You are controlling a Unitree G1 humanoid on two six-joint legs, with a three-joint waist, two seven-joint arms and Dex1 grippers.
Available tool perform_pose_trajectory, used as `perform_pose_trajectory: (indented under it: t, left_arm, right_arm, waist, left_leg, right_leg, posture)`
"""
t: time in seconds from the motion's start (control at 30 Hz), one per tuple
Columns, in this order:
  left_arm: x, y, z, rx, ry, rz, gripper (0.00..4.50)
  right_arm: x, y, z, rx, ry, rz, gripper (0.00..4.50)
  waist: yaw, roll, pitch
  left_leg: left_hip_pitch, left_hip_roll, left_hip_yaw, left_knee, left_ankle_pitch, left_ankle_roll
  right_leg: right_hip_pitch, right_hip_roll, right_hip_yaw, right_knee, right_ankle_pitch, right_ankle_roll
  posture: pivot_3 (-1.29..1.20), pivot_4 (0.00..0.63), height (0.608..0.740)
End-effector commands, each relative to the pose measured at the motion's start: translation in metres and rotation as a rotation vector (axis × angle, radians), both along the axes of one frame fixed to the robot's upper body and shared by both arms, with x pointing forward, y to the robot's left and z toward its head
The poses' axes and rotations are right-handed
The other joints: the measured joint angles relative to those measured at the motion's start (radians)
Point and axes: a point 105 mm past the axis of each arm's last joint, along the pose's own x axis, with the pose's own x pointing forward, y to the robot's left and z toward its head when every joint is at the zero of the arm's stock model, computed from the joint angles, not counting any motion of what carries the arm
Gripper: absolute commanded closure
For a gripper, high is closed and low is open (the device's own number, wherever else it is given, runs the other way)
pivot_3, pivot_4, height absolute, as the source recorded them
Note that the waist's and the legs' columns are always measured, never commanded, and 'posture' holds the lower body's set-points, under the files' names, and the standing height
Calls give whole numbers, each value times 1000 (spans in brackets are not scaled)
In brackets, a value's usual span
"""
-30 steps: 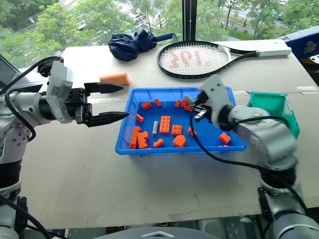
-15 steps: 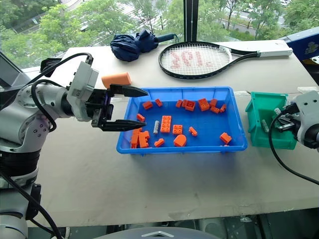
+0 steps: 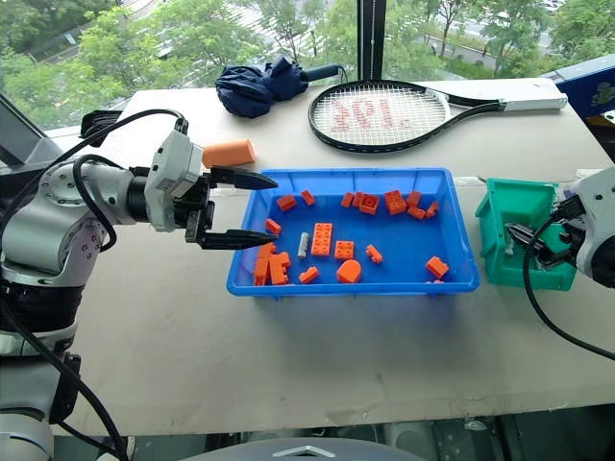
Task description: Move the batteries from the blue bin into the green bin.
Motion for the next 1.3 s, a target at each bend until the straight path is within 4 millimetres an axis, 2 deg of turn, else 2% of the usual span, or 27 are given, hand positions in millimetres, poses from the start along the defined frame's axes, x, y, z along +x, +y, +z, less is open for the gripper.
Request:
perform_pose_trajectory:
  t: [0.03, 0.13, 0.27, 0.33, 0.53, 0.7, 0.83, 0.97, 1.2, 1.3]
  left_arm:
    - [3, 15, 9, 22, -68, 45, 0]
    - [3, 30, 6, 34, -57, 98, 0]
    - [-8, 49, 0, 56, -40, 135, 0]
    - [-15, 59, -4, 56, -26, 167, 0]
    - [-37, 76, -13, 51, 23, 238, 0]
    - [-46, 82, -18, 47, 26, 306, 0]
    - [-51, 83, -18, 38, 24, 334, 0]
    - [-52, 83, -17, 30, 20, 351, 0]
    - [-45, 78, -15, 21, 15, 336, 0]
    - [-44, 75, -14, 21, 17, 313, 0]
  right_arm:
    - [1, 45, 23, 34, -104, 197, 65]
    - [7, 83, 23, 67, -110, 333, 65]
    - [18, 136, 18, 100, -107, 517, 65]
    - [22, 165, 8, 87, -82, 643, 65]
    - [44, 231, -13, 34, -35, 895, 65]
    - [68, 260, -31, -16, 43, 903, 65]
    - [63, 278, -36, -55, 69, 975, 65]
    - [57, 294, -39, -58, 93, 966, 65]
    - [56, 315, -56, -82, 140, 802, 65]
    - [50, 319, -61, -92, 180, 784, 65]
  waist:
    - [-5, 0, 0]
    - [-10, 0, 0]
    - [-17, 0, 0]
    - [-20, 0, 0]
    - [-26, 0, 0]
    - [-27, 0, 0]
    - [-24, 0, 0]
    - [-28, 0, 0]
    - [-30, 0, 0]
    - [-29, 0, 0]
  left_leg:
    - [0, 0, 0, 0, 0, 0]
    - [0, 1, 0, 0, 0, 0]
    - [0, 1, -1, 0, 0, 0]
    - [0, 1, -1, 0, 0, 0]
    - [-1, 1, -1, 0, 0, 0]
    - [-1, 1, -1, -1, 0, 0]
    - [-2, 0, -3, -1, 0, 0]
    - [-1, 0, -3, -1, 0, -1]
    - [-1, 0, -3, -1, 1, -1]
    - [-1, 0, -3, -1, 1, -1]
  right_leg:
    - [0, 0, 0, 0, 0, 0]
    - [0, 1, 0, 0, 0, 0]
    - [0, 0, -1, -1, 0, 0]
    - [-1, 0, -1, -1, 0, 0]
    - [-1, 0, -2, -1, 0, 0]
    - [-2, 1, -2, -1, 0, 0]
    - [-3, 0, -3, -2, 0, 0]
    - [-3, 0, -3, -1, 0, 0]
    - [-3, 1, -3, 0, 0, 0]
    - [-3, 1, -3, 0, 0, -1]
  posture:
    - [0, 150, 740]
    - [0, 150, 740]
    - [0, 150, 740]
    - [0, 150, 740]
    - [0, 150, 740]
    - [0, 150, 740]
    - [0, 150, 740]
    - [0, 150, 740]
    - [0, 150, 740]
    - [0, 150, 740]
